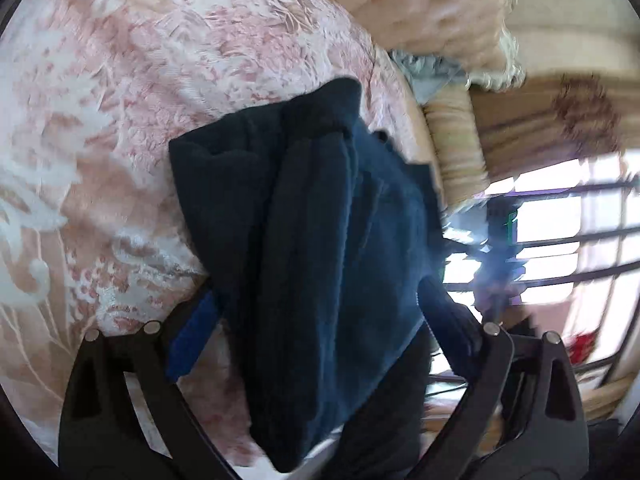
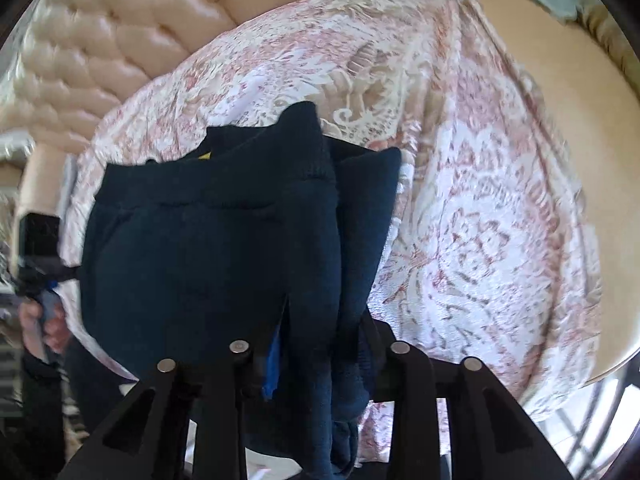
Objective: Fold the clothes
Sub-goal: 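Lower the folded sweatshirt onto the bedspread with both grippers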
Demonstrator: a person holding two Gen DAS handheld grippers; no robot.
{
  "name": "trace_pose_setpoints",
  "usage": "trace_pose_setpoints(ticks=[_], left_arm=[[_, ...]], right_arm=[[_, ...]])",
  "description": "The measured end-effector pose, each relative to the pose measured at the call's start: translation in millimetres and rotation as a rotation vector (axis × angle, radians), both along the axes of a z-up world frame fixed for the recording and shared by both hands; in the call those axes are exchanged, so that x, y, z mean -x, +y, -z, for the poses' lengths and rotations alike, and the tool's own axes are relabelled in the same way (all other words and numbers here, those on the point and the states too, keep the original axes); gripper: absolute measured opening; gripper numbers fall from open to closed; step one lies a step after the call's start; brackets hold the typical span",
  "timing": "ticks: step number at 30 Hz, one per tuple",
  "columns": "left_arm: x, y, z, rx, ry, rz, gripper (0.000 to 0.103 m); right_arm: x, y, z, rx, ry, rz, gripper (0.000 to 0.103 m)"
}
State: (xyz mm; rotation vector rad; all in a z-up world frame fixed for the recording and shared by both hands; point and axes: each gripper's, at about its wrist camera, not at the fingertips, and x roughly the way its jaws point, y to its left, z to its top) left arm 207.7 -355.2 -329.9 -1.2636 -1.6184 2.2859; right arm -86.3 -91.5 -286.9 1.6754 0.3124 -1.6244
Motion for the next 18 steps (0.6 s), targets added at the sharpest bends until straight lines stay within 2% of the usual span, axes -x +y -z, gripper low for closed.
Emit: trace_pose_setpoints(ticks=[2, 3, 5, 6, 8, 10, 13, 14, 17, 18], left_arm=[[2, 11, -19, 0.104, 0.037, 0.043, 0.095], [3, 21, -28, 0.198, 0.036, 0.073, 0.095], [7, 33, -28, 0.301, 0.008, 0.112, 0.095], [9, 37, -24, 0.341, -0.013, 0.131, 0.095], [8, 32, -10, 0.296, -0.014, 0.100, 0.095], [5, 24, -5, 0.265, 0.018, 0.047, 0.095], [-1, 28, -23, 0.299, 0.097, 0.032, 0.093], [-2, 30, -26, 0.342, 0.082, 0.050, 0.092], [0, 37, -29, 0.465, 0.017, 0.102, 0.073], [3, 41, -27, 0.509, -0.027, 0.116, 0.060]], right_arm=[[3, 6, 3, 0.024, -0.023, 0.026, 0.038], [5, 9, 5, 0.031, -0.029, 0.039, 0.044], [6, 15, 11, 0.036, -0.017, 0.063, 0.059], [7, 17, 13, 0.041, -0.009, 0.072, 0.071], [6, 19, 14, 0.070, -0.011, 0.078, 0.078], [3, 19, 13, 0.083, 0.001, 0.069, 0.081], [-2, 18, 12, 0.091, 0.030, 0.040, 0.083], [-3, 18, 11, 0.094, 0.039, 0.030, 0.082], [-4, 19, 9, 0.100, 0.056, 0.031, 0.080], [-4, 19, 8, 0.100, 0.063, 0.032, 0.080]])
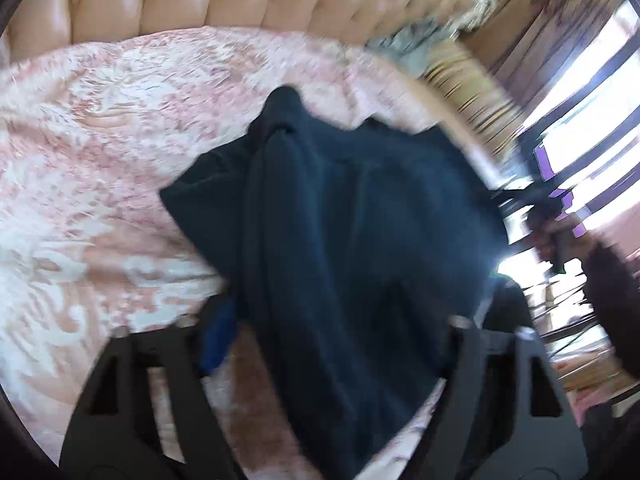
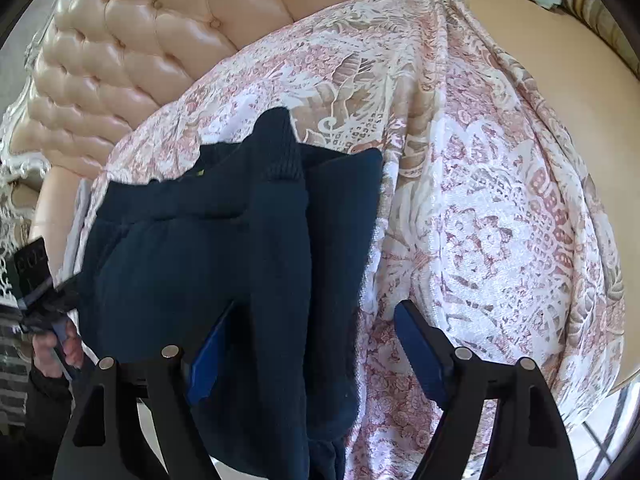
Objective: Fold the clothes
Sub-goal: 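Lower the folded sweatshirt onto the bedspread with both grippers, then grasp the folded navy sweatshirt edge with both grippers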
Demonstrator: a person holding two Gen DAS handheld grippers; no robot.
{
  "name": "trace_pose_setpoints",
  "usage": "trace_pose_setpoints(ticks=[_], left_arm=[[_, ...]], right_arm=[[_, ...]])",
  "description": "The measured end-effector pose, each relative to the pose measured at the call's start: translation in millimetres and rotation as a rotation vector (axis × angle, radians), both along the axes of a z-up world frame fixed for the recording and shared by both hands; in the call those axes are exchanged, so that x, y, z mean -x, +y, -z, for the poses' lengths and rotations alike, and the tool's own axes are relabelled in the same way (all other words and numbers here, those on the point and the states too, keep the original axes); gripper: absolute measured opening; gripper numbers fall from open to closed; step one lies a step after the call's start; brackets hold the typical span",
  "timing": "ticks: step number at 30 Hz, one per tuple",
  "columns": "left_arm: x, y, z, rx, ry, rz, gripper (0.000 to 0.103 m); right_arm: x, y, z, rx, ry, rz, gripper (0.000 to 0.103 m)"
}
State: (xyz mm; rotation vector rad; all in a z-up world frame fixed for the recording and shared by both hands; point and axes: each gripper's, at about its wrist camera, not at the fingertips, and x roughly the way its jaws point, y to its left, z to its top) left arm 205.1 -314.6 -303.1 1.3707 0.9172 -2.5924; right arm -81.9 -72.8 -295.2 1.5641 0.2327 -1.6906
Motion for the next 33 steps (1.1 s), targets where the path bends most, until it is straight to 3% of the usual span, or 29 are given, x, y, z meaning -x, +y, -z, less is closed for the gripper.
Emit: trace_pose_setpoints(ticks=[1, 6, 9, 13, 25, 28, 31, 33], left_arm=[[-2, 3, -1, 0.037, -0.015, 0.002, 0.054], [-4, 29, -9, 0.265, -0.084, 0.012, 0.054], [5, 38, -8, 0.325, -0.101, 0.023, 0.054], [4, 27, -1, 0.270, -0.095, 0.009, 0.057], [8, 34, -2, 0.299, -0.109, 0.014, 0.058], [8, 32, -1, 0.292, -0.111, 0.008, 0.063], [6, 22, 6, 0.223, -0.113, -0.023, 0.075], [2, 4, 15, 0.060, -0.081, -0.056, 0.082]], right_arm=[[-1, 0, 0, 0.000, 0.006, 0.001, 0.080], [-3, -3, -1, -0.019, 0.025, 0.000, 0.079], [-2, -3, 0, -0.027, 0.020, -0.003, 0.079], [0, -2, 0, -0.027, 0.020, -0.005, 0.079], [2, 3, 2, -0.013, 0.012, -0.007, 0.080], [2, 5, 2, -0.012, 0.012, -0.007, 0.080], [2, 2, 3, -0.014, 0.012, -0.007, 0.080], [2, 1, 3, -0.016, 0.012, -0.008, 0.080]])
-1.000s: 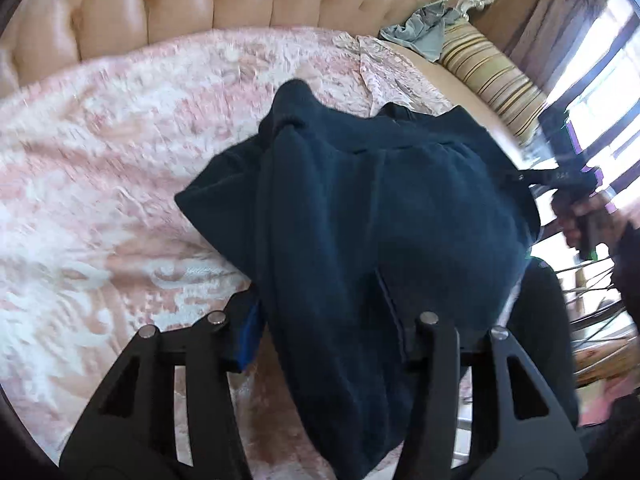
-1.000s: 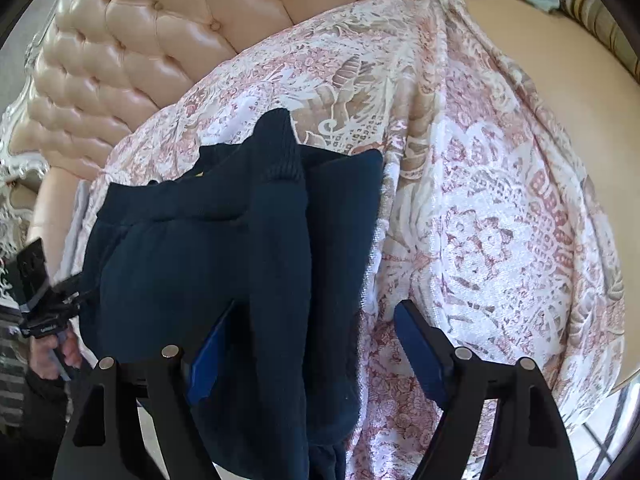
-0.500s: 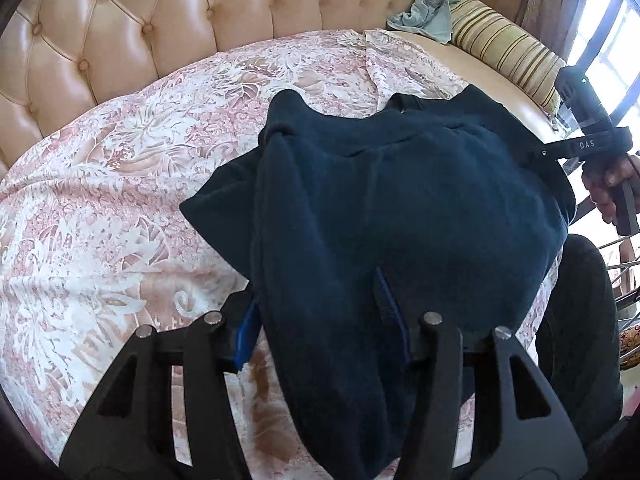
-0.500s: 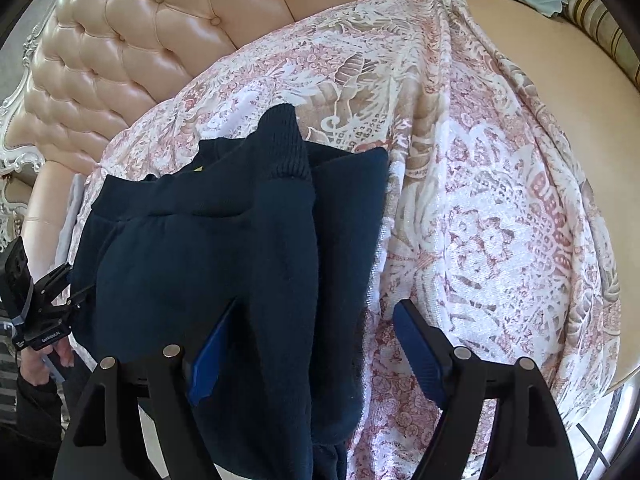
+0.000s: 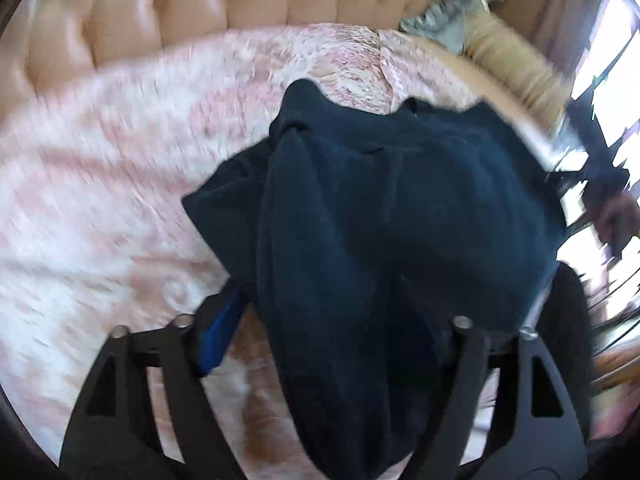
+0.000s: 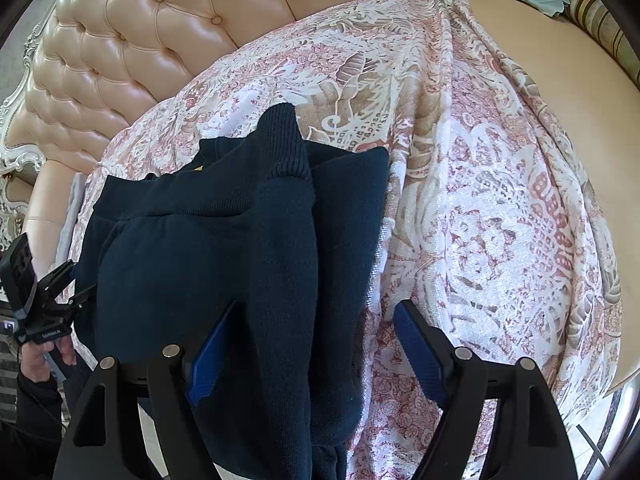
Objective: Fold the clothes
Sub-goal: 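Grasp the folded navy sweatshirt edge with both grippers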
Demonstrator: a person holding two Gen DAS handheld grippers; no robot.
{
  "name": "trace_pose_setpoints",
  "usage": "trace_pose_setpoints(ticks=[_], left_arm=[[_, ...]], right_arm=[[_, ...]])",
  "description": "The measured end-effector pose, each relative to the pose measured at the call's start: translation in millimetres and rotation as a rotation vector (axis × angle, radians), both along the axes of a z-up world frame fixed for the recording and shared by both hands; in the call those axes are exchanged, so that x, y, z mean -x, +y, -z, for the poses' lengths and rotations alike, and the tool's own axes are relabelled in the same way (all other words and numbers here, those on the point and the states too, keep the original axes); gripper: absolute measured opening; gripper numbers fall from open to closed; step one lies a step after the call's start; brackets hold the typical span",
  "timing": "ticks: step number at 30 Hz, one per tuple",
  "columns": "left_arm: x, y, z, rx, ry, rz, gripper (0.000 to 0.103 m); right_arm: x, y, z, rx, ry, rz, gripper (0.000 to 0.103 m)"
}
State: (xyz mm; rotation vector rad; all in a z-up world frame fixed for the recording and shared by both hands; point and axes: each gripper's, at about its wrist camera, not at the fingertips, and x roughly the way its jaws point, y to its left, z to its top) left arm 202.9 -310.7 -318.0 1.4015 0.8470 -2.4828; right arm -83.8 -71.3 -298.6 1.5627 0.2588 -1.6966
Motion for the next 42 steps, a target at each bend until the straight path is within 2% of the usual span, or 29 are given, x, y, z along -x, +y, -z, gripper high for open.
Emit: trace_pose_setpoints(ticks=[2, 4, 5, 6, 9, 11, 12, 13, 14, 16, 17, 18, 21, 23, 24, 25, 26, 27, 28, 30, 32, 33, 34, 35, 37, 42], left_arm=[[-6, -27, 18, -0.252, 0.073, -0.061, 0.084], [-12, -51, 35, -0.434, 0.123, -0.133, 0.084], [-17, -64, 40, -0.532, 0.178, -0.172, 0.084], [-19, -71, 44, -0.584, 0.197, -0.186, 0.084], [-12, -74, 47, -0.610, 0.169, -0.150, 0.084], [-7, -68, 40, -0.592, 0.157, -0.093, 0.082], [-5, -65, 36, -0.583, 0.157, -0.065, 0.057], [-5, -63, 30, -0.544, 0.147, -0.050, 0.041], [-5, -61, 24, -0.504, 0.137, -0.036, 0.038], [-7, -59, 19, -0.460, 0.123, -0.048, 0.036], [-9, -59, 16, -0.438, 0.116, -0.054, 0.039], [-8, -56, 16, -0.424, 0.108, -0.049, 0.050], [-5, -48, 11, -0.369, 0.094, -0.026, 0.052], [-3, -36, -5, -0.266, 0.095, 0.001, 0.046], [2, -27, -16, -0.184, 0.077, 0.025, 0.043], [5, -22, -21, -0.146, 0.069, 0.046, 0.043], [10, -17, -23, -0.131, 0.060, 0.068, 0.043], [15, -15, -19, -0.154, 0.034, 0.078, 0.053], [18, -16, -14, -0.166, 0.017, 0.072, 0.057], [21, -18, -9, -0.177, 0.002, 0.059, 0.057], [22, -20, -10, -0.178, 0.004, 0.043, 0.032], [20, -21, -16, -0.178, 0.010, 0.037, 0.022], [16, -23, -25, -0.184, 0.035, 0.031, 0.019], [13, -24, -34, -0.191, 0.061, 0.025, 0.018], [11, -18, -60, -0.171, 0.109, 0.060, 0.018], [29, 6, -106, -0.074, 0.161, 0.142, 0.017]], right_arm=[[0, -3, 1, -0.001, -0.001, 0.001, 0.080], [0, -5, 2, 0.004, -0.004, 0.003, 0.081], [0, -5, 3, 0.010, -0.009, 0.004, 0.081], [1, -6, 4, 0.015, -0.013, 0.005, 0.081], [1, -6, 3, 0.023, -0.021, 0.002, 0.080], [2, -5, 1, 0.071, -0.061, 0.002, 0.059], [2, -5, 1, 0.093, -0.087, 0.000, 0.047], [1, -4, 0, 0.092, -0.083, -0.004, 0.044], [0, -4, -1, 0.091, -0.076, -0.012, 0.043], [0, -1, -3, 0.100, -0.075, -0.009, 0.040], [1, 1, -3, 0.108, -0.082, 0.001, 0.040], [3, 3, -3, 0.116, -0.090, 0.015, 0.042], [5, 1, 2, 0.101, -0.107, 0.044, 0.046], [-5, -4, -8, 0.076, -0.014, 0.009, 0.047], [-11, -7, -15, 0.059, 0.048, -0.018, 0.047], [-18, -10, -19, 0.037, 0.106, -0.050, 0.047], [-24, -14, -19, 0.033, 0.129, -0.080, 0.047], [-27, -17, -17, 0.031, 0.133, -0.099, 0.048], [-24, -17, -11, 0.034, 0.094, -0.089, 0.050], [-14, -12, -3, 0.070, 0.030, -0.046, 0.050], [-13, -11, -3, 0.084, 0.035, -0.045, 0.045], [-16, -12, -6, 0.077, 0.059, -0.057, 0.034], [-19, -12, -11, 0.064, 0.091, -0.069, 0.024], [-24, -13, -18, 0.053, 0.122, -0.078, 0.022], [-32, -12, -32, 0.033, 0.171, -0.087, 0.021], [-45, -5, -56, -0.048, 0.313, -0.091, 0.021]])
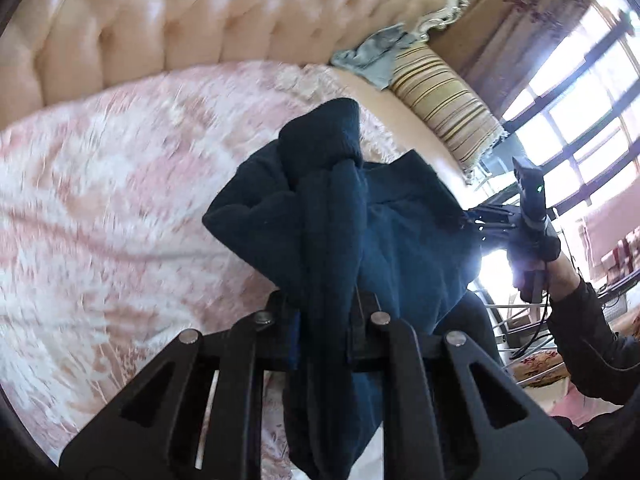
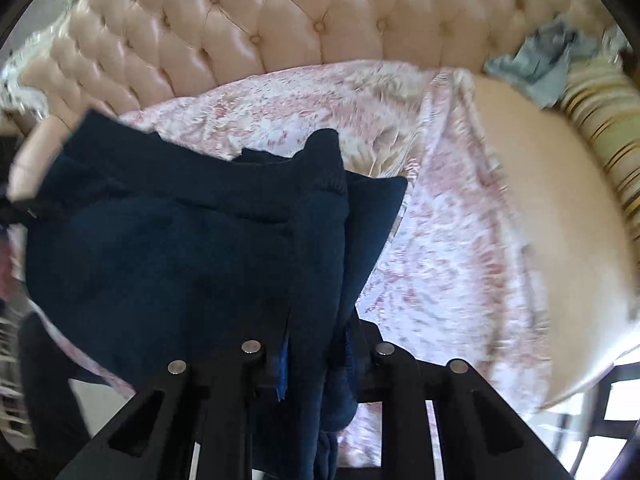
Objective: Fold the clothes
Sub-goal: 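Grasp the folded navy sweatshirt edge with both grippers, then lift the folded sweatshirt with both grippers and carry it toward the headboard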
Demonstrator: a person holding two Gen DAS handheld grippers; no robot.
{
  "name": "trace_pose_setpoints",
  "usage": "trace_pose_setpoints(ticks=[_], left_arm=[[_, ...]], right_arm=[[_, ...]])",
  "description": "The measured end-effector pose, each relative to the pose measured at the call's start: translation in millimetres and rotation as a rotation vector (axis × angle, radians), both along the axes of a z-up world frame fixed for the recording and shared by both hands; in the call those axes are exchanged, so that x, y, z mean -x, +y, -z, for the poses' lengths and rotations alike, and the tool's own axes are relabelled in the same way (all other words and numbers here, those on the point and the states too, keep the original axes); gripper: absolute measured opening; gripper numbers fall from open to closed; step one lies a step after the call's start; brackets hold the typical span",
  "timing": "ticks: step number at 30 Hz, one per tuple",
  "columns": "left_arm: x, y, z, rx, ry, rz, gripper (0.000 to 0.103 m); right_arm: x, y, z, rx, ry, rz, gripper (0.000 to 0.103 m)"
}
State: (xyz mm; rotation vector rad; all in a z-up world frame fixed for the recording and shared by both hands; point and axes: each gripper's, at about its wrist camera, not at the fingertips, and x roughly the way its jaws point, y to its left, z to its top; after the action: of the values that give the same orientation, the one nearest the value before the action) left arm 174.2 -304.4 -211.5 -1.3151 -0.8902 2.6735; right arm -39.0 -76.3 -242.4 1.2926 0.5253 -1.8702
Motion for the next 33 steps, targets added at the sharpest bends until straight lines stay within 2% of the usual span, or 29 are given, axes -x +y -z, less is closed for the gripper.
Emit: trace_pose_setpoints(ticks=[2, 3, 7, 9, 11, 15, 17, 21, 24, 26, 33], left_arm=[[3, 14, -15, 0.090, 0.029, 0.033, 0.017], [4, 19, -17, 0.109, 0.031, 0.047, 0.017], [7, 36, -9, 0.166, -0.007, 0.077, 0.017], [-3, 25, 5, 0.117, -0.030, 0.038, 0.017], [-15, 11, 20, 0.059, -0.044, -0.011, 0.017], [-46, -20, 40, -0.045, -0.038, -0.115, 0.017], [-56, -30, 50, -0.092, -0.032, -0.160, 0.017], [-65, -39, 85, -0.118, -0.090, -0.224, 0.017], [-71, -40, 96, -0.131, -0.097, -0.250, 0.017], [-74, -41, 99, -0.130, -0.108, -0.260, 0.017], [-70, -39, 99, -0.109, -0.131, -0.257, 0.017]], right_arm=[[0, 15, -8, 0.014, 0.024, 0.054, 0.023], [2, 21, -8, 0.027, 0.014, 0.082, 0.026], [15, 38, 23, 0.037, -0.106, 0.170, 0.029], [12, 42, 21, 0.063, -0.093, 0.179, 0.029], [10, 49, 12, 0.113, -0.085, 0.179, 0.034], [6, 54, -8, 0.203, -0.048, 0.146, 0.052], [5, 49, -9, 0.230, -0.080, 0.093, 0.058], [2, 35, 2, 0.271, -0.195, -0.006, 0.059], [1, 24, 17, 0.255, -0.221, -0.054, 0.059], [4, 21, 26, 0.236, -0.228, -0.069, 0.059], [24, 10, 51, 0.228, -0.342, -0.085, 0.059]])
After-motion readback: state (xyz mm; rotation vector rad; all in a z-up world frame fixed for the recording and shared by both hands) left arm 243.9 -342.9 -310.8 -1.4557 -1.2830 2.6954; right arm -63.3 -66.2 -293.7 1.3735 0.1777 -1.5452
